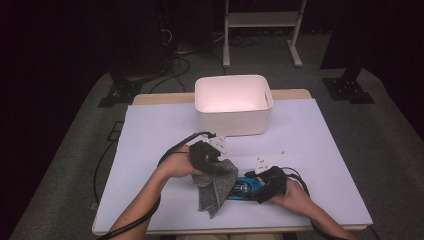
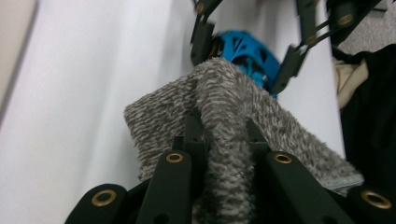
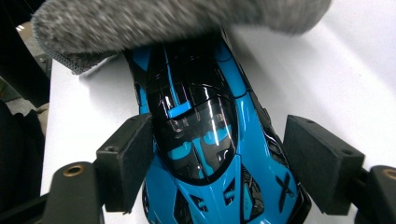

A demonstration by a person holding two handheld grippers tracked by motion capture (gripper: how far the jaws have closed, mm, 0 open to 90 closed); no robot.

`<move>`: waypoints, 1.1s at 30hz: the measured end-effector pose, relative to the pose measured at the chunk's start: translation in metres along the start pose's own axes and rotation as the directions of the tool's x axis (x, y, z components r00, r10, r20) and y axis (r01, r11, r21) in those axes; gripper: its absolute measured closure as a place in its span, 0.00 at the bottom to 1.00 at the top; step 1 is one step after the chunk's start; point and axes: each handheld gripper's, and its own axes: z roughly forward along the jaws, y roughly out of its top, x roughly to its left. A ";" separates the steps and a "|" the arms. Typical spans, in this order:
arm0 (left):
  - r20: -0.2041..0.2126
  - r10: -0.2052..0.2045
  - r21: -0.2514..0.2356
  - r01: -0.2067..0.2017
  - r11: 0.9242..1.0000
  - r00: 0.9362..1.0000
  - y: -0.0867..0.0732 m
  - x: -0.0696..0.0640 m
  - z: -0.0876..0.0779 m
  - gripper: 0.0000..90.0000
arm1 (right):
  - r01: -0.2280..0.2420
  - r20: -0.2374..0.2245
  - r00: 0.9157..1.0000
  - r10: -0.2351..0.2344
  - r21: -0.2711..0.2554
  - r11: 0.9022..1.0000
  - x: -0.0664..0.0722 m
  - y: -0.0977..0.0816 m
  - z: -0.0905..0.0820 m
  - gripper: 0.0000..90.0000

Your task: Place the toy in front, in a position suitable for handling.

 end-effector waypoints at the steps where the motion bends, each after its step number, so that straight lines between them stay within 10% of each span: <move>1: 0.003 -0.005 0.006 0.005 1.000 1.000 -0.001 0.001 0.003 0.86 | 0.004 0.007 1.000 -0.004 -0.006 1.000 0.001 0.000 0.000 0.27; 9: 0.079 -0.066 0.007 0.066 0.998 0.995 -0.009 0.006 0.017 0.87 | 0.011 0.014 1.000 -0.011 0.000 1.000 0.002 0.000 -0.001 0.27; 14: 0.128 -0.042 0.068 0.033 0.997 0.991 -0.012 0.001 0.027 0.89 | 0.000 -0.021 1.000 0.000 0.003 1.000 -0.008 0.001 -0.003 0.29; 33: 0.086 -0.063 0.003 0.063 0.998 0.994 -0.016 0.003 0.018 0.88 | -0.173 -0.136 0.975 0.175 0.026 0.985 -0.030 -0.011 -0.008 0.26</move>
